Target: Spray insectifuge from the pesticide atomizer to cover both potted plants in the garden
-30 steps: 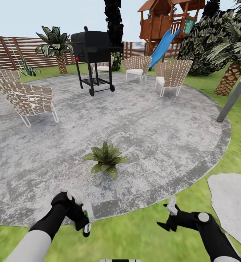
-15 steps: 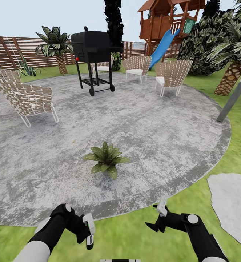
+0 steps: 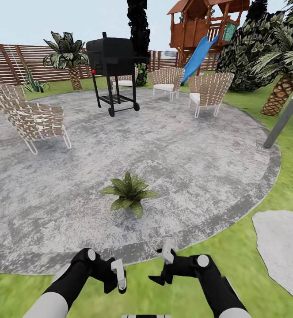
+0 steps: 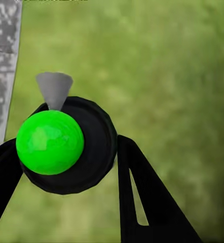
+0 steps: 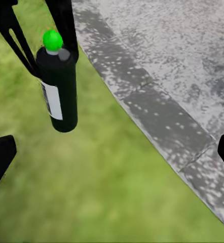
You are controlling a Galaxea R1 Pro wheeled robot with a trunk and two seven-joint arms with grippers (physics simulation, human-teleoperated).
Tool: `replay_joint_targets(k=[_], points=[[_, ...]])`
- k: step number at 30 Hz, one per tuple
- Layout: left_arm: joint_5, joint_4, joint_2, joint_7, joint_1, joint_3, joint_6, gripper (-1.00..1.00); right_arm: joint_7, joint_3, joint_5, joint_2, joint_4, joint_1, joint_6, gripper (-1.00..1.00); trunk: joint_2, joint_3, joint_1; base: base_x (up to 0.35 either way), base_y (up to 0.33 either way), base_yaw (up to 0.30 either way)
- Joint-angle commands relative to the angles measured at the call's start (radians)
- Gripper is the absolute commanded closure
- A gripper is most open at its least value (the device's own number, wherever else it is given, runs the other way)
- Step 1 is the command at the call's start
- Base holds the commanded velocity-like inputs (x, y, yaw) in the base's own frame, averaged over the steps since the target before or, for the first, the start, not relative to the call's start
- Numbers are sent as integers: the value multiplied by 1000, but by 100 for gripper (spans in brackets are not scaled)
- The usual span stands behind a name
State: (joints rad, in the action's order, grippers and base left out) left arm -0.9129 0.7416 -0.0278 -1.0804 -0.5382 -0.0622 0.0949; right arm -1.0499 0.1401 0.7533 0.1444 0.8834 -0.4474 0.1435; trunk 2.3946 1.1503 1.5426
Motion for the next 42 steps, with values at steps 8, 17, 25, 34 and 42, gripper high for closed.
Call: replay_joint_targets(k=[8,17,25,34,42], points=[[-8,6,-1,-6,0,-7,1,100,-4,-64,-23,4,1,-4,10,100,0,1,0,0,0,0],[-7,14,-18,-4,0,-111,-13,100,-4,-68,-41,15,2,-4,10,100,0,1,0,0,0,0],[0,16,-42,-4,0,-113,-66,100,-4,-68,-41,30,0,-5,10,100,0,1,0,0,0,0],[7,18,-56,-3,0,-112,-67,100,-4,-68,-40,30,0,-5,10,100,0,1,0,0,0,0],[46,20,-56,0,-3,-111,-67,100,-4,-68,-40,30,0,-5,10,100,0,1,0,0,0,0]])
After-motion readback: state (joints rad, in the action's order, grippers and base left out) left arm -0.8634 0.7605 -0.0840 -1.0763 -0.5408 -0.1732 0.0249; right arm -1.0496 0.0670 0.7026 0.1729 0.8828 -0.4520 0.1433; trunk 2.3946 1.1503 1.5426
